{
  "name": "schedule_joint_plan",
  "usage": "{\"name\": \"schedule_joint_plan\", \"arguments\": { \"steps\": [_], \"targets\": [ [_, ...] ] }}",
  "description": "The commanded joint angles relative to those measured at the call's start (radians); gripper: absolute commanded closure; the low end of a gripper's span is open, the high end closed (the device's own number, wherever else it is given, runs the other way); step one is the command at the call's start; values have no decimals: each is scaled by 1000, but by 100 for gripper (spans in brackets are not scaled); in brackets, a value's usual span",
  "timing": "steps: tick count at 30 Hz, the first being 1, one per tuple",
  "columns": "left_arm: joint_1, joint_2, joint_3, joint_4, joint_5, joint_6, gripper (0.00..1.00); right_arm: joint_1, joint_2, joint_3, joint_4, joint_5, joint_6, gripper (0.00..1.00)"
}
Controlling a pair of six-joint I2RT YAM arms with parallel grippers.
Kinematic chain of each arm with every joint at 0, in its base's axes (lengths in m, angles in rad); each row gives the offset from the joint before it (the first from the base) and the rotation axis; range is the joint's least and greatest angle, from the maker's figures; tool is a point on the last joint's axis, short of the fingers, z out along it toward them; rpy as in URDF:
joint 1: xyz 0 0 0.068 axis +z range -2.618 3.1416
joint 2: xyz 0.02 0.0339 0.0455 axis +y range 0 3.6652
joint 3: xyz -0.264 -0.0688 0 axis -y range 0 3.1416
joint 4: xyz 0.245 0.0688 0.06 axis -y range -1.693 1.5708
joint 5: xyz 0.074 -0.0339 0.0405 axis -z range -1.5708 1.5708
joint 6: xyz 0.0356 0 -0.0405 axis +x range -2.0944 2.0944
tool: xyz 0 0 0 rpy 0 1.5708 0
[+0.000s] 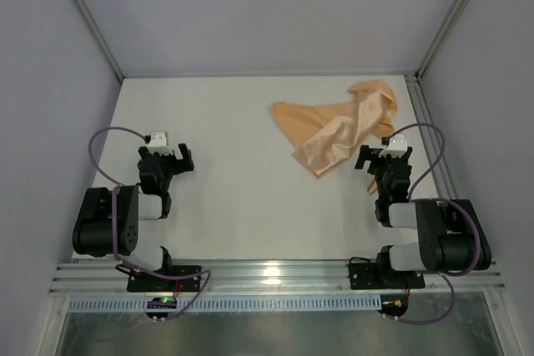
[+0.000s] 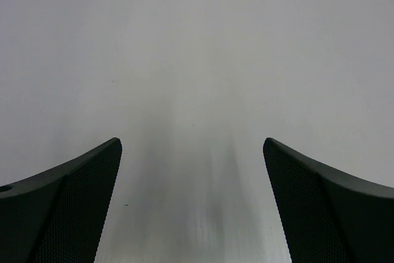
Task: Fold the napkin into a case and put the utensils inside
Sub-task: Move the crumpled napkin to the center of the board.
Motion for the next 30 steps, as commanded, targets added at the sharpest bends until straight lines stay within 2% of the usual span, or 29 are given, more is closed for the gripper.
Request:
{"name": "schedule_joint_plan", "arguments": {
  "steps": [1,2,3,5,6,8,12,15,16,17,19,20,24,25,28,30],
  "targets": [
    [-2,-21,16,34,2,6,1,0,-21,20,42,22,7,0],
    [0,-21,16,31,4,6,1,0,-98,35,-17,34,10,1],
    [0,-21,16,33,4,6,1,0,-151,90,-187,77,27,1],
    [0,-21,16,31,2,6,1,0,-251,161,-353,130,100,1],
    [-2,-21,16,33,5,6,1,0,-336,217,-466,135,119,1],
    [-2,-20,17,33,2,6,1,0,-403,268,-580,86,199,1],
    [0,-24,14,40,18,13,1,69,-463,408,-781,71,326,20],
    [1,-171,173,-400,163,69,1,196,-406,495,-949,143,322,22],
    [0,-234,333,-564,273,115,1,259,-353,515,-982,163,314,22],
    [1,-248,400,-802,315,156,1,287,-322,556,-1045,170,303,22],
    [0,-264,507,-976,355,210,1,340,-212,601,-1110,190,296,22],
    [0,-262,585,-1130,351,224,1,386,-169,655,-1157,194,277,22],
    [0,-253,678,-1378,262,263,1,476,81,843,-1303,157,204,22],
    [0,-253,681,-1409,248,273,1,486,191,892,-1388,157,191,24],
    [0,-287,671,-1526,204,305,1,534,377,1087,-1518,181,126,24],
    [0,-313,654,-1543,188,318,1,545,451,1141,-1555,189,103,24]
  ]
}}
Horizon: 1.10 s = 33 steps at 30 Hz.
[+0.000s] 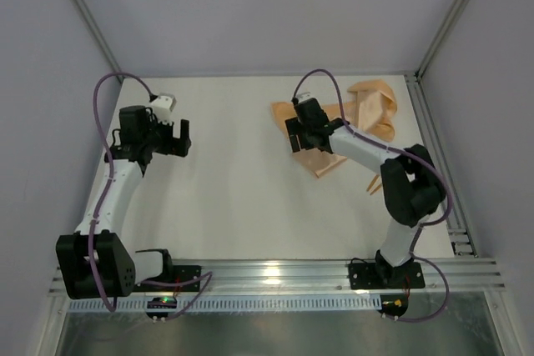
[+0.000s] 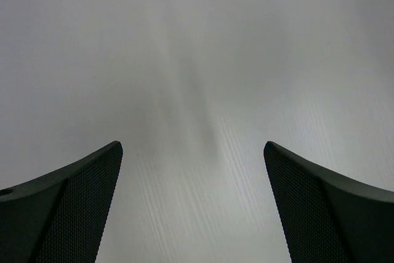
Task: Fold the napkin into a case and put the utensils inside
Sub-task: Move the crumpled napkin to the center of the board.
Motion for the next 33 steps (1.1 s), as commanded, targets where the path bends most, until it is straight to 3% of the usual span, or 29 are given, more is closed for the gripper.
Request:
{"name": "schedule_joint_plan", "arguments": {
  "steps": [1,6,12,15,18,19,23,30,33],
  "targets": [
    [0,-48,-29,-225,-45,60,1,29,110,136,-198,33,-90,24],
    [0,-126,-69,-240,-39,81,1,42,252,226,-271,82,-118,24],
    [0,-150,-68,-242,-25,74,1,53,297,217,-272,36,-132,26],
    [0,-149,-71,-230,-29,65,1,65,311,219,-271,20,-130,35],
    [0,-146,-71,-231,-29,62,1,67,314,220,-265,-29,-155,58],
    [0,-146,-72,-231,-31,63,1,67,308,219,-254,-48,-156,71],
    [0,-150,-72,-236,-31,65,1,73,294,231,-240,-129,-156,97],
    [0,-167,-60,-268,6,57,1,214,201,340,-271,-161,-205,97],
    [0,-167,-48,-282,7,36,1,326,185,485,-324,-293,-280,97]
  ]
}}
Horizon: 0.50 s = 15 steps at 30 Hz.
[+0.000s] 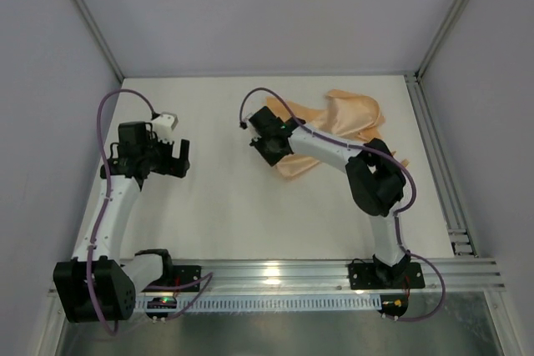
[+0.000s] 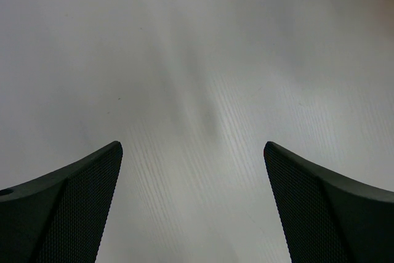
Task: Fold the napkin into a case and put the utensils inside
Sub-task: Move the crumpled napkin to the center of the board, then pick up the crumpled napkin from the center of the board.
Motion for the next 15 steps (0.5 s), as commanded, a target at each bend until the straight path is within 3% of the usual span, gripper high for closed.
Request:
{"name": "schedule_joint_plan", "arguments": {
  "steps": [1,4,7,11,15],
  "targets": [
    [0,-26,37,-27,21,-21,1,154,-104,189,-43,-203,-97,97],
    [0,-33,39,-20,-12,-23,1,221,-157,275,-24,-421,-125,97],
    [-1,-40,41,-23,-25,-9,1,228,-289,201,79,-580,-93,97],
    [0,-35,37,-24,-17,9,1,190,-494,-116,210,-578,-18,97],
    [0,0,53,-37,74,26,1,1,-700,-416,308,-655,151,97]
  ]
}}
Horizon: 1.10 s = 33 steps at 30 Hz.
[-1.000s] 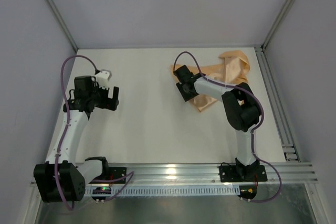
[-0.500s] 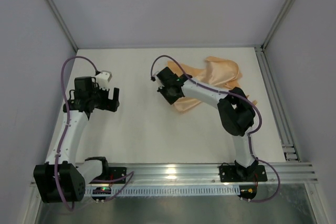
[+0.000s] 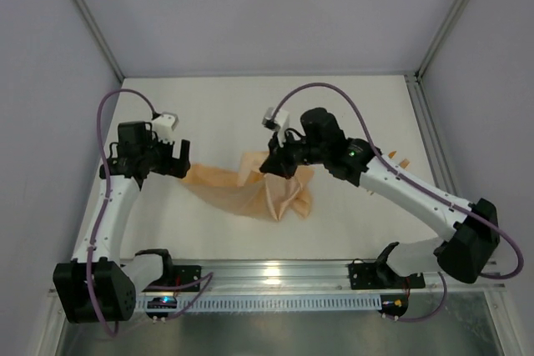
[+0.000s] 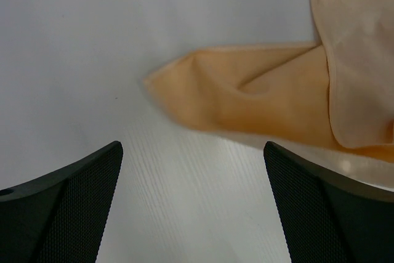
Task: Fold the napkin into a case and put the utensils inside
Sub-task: Pick up the crumpled napkin from the center of the board.
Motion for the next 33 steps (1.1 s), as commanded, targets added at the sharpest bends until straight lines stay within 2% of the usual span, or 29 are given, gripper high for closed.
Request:
{"name": "schedule_joint_plan", "arguments": {
  "steps": [1,3,6,7,9,11,13,14,19,24,30,32,33],
  "targets": [
    [0,25,53,-32,104,41,2,-149,-128,-268,106,-76,160,97],
    [-6,54,58,-44,172,73,7,-245,-239,-356,119,-44,204,97],
    [-33,84,50,-75,240,183,12,-305,-298,-453,112,-13,250,97],
    [-36,88,38,-134,291,235,13,-316,-297,-472,115,-10,264,97],
    [-79,91,21,-223,335,442,14,-321,-285,-476,122,-3,278,97],
    [-117,77,-32,-328,268,606,10,-335,-260,-480,137,25,292,97],
    [-136,52,-91,-283,165,686,9,-358,-237,-483,157,31,301,97],
    [-138,46,-143,-215,57,702,10,-385,-231,-486,168,13,315,97],
    [-136,51,-175,-198,-21,862,12,-416,-194,-477,188,-10,306,97],
    [-136,155,-145,-25,-88,842,12,-422,-148,-442,168,-16,283,97],
    [-121,354,-60,-8,-119,835,21,-436,-156,-416,155,-26,258,97],
    [-115,388,-65,-29,-144,873,27,-450,-159,-408,152,-29,256,97],
    [-113,411,-66,-35,-153,881,40,-454,-157,-405,146,-29,255,97]
  ]
}}
